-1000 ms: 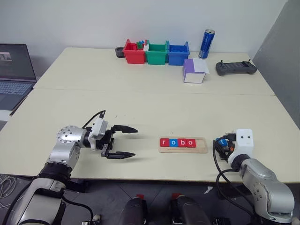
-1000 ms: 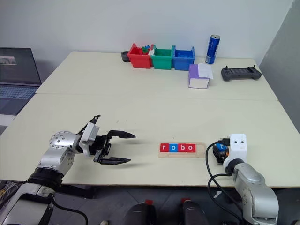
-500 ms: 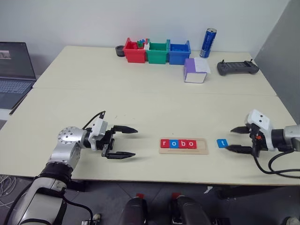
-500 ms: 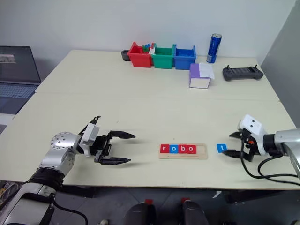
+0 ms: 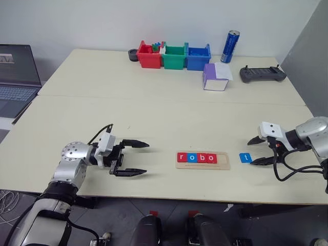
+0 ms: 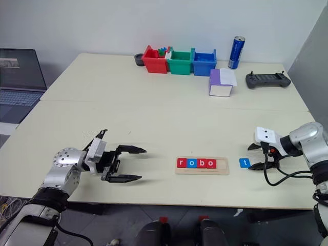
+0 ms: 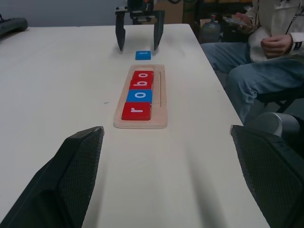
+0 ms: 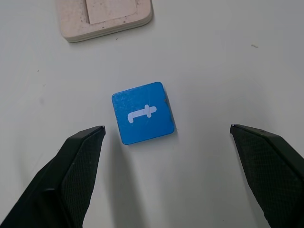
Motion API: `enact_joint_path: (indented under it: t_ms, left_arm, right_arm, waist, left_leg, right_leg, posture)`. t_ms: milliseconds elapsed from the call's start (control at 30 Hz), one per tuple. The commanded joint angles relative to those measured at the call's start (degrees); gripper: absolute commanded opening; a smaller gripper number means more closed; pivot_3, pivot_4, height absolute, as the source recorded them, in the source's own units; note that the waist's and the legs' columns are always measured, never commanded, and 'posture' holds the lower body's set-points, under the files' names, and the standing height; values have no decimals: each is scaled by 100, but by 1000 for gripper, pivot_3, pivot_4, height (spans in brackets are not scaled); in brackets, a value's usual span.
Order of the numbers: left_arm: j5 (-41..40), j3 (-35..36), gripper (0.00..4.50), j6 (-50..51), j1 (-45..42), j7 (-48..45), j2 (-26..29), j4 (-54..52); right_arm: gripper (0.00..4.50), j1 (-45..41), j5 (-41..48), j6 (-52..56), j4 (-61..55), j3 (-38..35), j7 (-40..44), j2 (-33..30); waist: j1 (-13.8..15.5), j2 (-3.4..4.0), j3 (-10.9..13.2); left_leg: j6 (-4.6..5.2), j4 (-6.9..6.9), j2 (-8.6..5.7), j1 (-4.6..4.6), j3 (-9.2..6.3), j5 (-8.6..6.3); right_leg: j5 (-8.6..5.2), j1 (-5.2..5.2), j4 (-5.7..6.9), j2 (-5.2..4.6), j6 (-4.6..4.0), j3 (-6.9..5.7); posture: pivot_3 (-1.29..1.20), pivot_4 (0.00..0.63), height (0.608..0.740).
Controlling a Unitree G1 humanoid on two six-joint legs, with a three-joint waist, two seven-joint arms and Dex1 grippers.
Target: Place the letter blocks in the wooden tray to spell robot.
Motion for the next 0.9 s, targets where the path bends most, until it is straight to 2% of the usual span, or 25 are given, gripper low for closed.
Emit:
enact_joint_path:
  t_ms: [33,567,667,900]
  left_arm:
    - [-56,201,4500,73,42,-37,81,-278]
    - [-4,401,4500,221,111,-37,145,-428]
    - [17,461,4500,275,123,-37,124,-512]
    - [135,598,4500,488,96,-36,59,-710]
  right_arm:
    - [4479,-39,144,-89,-142,-151,383,21]
    - [4479,591,12,199,-877,-149,-81,84]
    - [3874,553,-207,63,-693,-92,-300,153]
    - [1507,456,-285,56,-645,-115,-248,138]
  waist:
    - [-2,0,0]
    - [-4,3,-2]
    - [-6,2,-2]
    - [-2,2,-3]
  left_leg:
    - [0,3,1,2,0,0]
    - [-1,10,4,3,0,1]
    - [-1,12,5,3,0,1]
    - [-1,19,4,4,-2,1]
  right_leg:
    - [0,2,2,0,0,-1]
    - [9,2,10,0,-16,-3]
    - [8,2,10,0,-14,-3]
    - [7,8,10,0,-13,-4]
  posture:
    - [0,150,740]
    - [0,150,740]
    - [0,150,740]
    - [0,150,740]
